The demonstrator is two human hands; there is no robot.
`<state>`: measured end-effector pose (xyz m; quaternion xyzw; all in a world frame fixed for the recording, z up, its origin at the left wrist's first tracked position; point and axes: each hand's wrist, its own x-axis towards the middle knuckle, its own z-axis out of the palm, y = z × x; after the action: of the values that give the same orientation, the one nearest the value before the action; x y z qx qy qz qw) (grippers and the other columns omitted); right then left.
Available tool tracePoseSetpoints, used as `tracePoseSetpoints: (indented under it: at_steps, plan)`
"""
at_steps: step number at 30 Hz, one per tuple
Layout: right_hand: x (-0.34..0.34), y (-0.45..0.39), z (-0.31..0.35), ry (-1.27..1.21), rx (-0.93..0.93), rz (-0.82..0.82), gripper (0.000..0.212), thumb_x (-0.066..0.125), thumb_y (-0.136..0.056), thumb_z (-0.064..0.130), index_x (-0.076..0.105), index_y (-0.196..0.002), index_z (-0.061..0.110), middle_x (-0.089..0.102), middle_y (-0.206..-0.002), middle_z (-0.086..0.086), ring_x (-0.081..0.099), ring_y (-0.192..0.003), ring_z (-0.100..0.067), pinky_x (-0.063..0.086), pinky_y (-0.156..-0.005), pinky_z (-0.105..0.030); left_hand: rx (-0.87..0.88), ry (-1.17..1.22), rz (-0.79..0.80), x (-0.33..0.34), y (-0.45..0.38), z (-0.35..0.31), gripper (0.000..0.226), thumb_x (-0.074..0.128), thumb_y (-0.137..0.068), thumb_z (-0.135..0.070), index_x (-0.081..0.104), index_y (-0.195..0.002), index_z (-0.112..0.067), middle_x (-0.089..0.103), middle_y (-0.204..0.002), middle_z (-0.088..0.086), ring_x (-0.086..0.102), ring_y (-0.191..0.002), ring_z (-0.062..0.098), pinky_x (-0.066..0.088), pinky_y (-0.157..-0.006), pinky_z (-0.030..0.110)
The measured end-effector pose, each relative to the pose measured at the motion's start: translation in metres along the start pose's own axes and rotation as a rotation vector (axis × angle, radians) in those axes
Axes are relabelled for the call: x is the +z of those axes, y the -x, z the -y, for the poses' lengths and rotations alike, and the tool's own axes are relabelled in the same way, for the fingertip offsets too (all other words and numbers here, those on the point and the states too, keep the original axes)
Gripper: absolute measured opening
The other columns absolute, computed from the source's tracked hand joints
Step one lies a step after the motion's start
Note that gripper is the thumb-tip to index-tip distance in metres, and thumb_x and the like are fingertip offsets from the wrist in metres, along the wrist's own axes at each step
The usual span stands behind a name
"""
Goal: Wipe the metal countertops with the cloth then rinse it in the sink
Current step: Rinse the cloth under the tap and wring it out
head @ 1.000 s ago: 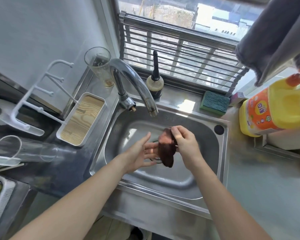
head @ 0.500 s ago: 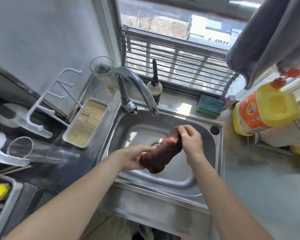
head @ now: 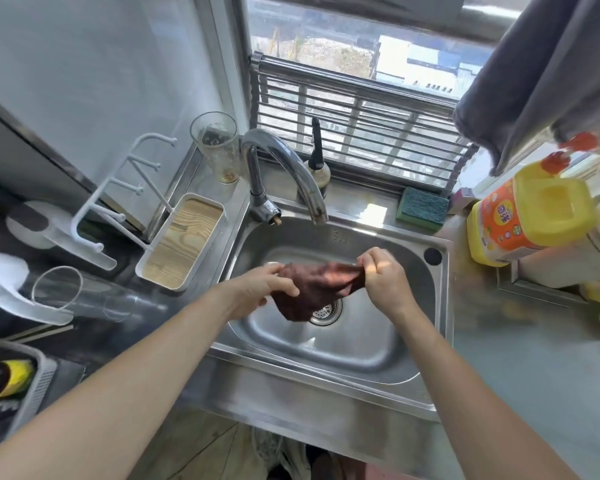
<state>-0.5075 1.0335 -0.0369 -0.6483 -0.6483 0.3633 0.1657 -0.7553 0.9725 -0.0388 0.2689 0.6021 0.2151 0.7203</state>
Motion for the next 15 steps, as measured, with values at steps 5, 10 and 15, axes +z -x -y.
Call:
tracePoseSetpoints:
  at_steps: [5, 10, 15]
  plan:
    - [0.0, 0.007, 0.02, -0.613, 0.342, 0.307, 0.038, 0.047, -0.104, 0.041, 0.068, -0.085, 0.017, 0.066, -0.076, -0.002, 0.06, -0.073, -0.022, 0.048, -0.064, -0.031, 0.318, 0.391, -0.192, -0.003, -0.005, -0.004, 0.031, 0.065, -0.075, -0.01, 0.057, -0.105, -0.016, 0.063, -0.086, 0.003, 0.058, -0.084, 0.018, 0.05, -0.066, 0.026]
    - [-0.004, 0.014, 0.023, -0.423, 0.344, 0.73, 0.058, 0.065, -0.086, 0.067, 0.079, -0.098, 0.012, 0.078, -0.091, -0.007, 0.073, -0.079, -0.024, 0.056, -0.071, -0.032, 0.148, 0.352, -0.15, 0.012, -0.008, -0.004, 0.019, 0.053, -0.095, -0.017, 0.051, -0.112, -0.024, 0.061, -0.095, 0.002, 0.061, -0.086, 0.016, 0.052, -0.063, 0.029]
    - [-0.004, 0.008, 0.008, -0.634, 0.272, 0.339, 0.044, 0.059, -0.099, 0.047, 0.078, -0.092, 0.008, 0.074, -0.08, -0.004, 0.068, -0.077, -0.015, 0.058, -0.085, -0.032, 0.181, 0.229, -0.186, 0.001, -0.008, 0.004, 0.063, 0.079, -0.067, -0.037, 0.066, -0.12, -0.005, 0.072, -0.101, 0.01, 0.069, -0.087, 0.019, 0.055, -0.073, 0.027]
